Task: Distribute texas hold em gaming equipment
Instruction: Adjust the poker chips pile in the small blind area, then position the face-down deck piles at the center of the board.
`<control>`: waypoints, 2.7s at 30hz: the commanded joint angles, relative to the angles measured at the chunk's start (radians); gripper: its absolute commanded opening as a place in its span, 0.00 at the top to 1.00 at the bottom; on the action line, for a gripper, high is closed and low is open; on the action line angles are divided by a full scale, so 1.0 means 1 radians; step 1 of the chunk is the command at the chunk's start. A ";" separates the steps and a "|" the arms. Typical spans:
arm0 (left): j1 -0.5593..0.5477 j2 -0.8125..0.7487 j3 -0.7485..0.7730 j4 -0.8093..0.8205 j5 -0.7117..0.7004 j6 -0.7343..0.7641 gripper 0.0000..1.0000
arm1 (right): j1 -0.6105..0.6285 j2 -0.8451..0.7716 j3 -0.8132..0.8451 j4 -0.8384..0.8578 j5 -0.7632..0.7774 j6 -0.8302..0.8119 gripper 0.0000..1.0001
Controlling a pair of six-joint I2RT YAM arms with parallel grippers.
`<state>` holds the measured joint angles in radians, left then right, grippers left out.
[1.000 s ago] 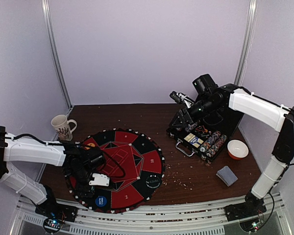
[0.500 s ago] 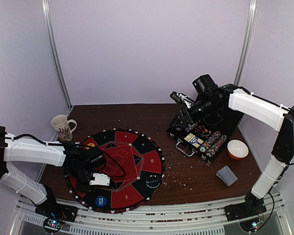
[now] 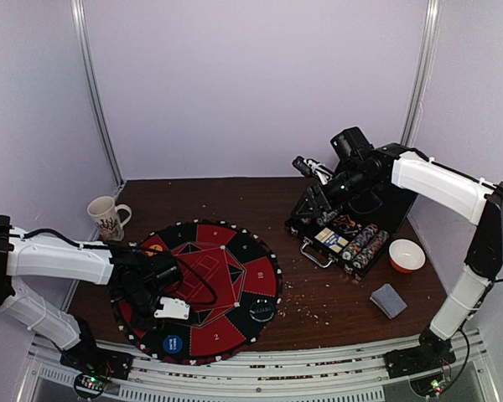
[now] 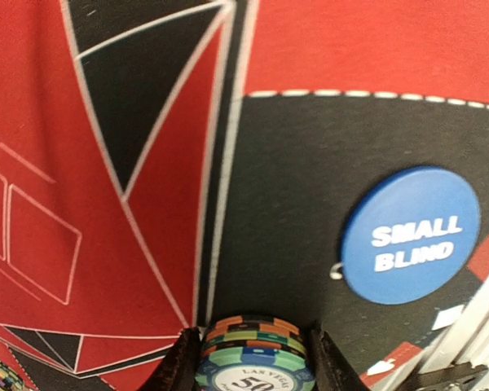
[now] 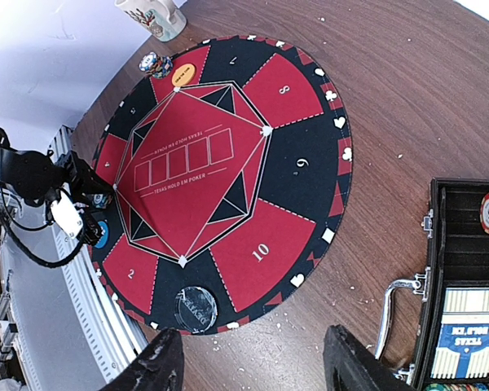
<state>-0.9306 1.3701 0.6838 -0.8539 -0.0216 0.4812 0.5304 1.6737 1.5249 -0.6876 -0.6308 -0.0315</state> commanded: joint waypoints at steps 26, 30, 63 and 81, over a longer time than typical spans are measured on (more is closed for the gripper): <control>-0.016 -0.016 0.019 -0.023 -0.036 -0.006 0.43 | -0.009 0.007 0.024 -0.032 0.031 -0.010 0.39; -0.016 -0.077 0.026 -0.009 -0.050 -0.031 0.36 | -0.009 0.008 0.026 -0.030 0.031 -0.010 0.39; 0.162 0.116 0.516 0.892 -0.355 -0.290 0.02 | -0.081 -0.052 -0.100 -0.525 0.671 0.296 0.00; 0.213 -0.013 0.356 1.030 -0.310 -0.201 0.02 | -0.082 0.026 -0.429 -0.548 0.619 0.349 0.00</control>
<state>-0.7284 1.3964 1.0534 0.0780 -0.3573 0.2489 0.4534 1.6749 1.1435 -1.2514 0.0341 0.3183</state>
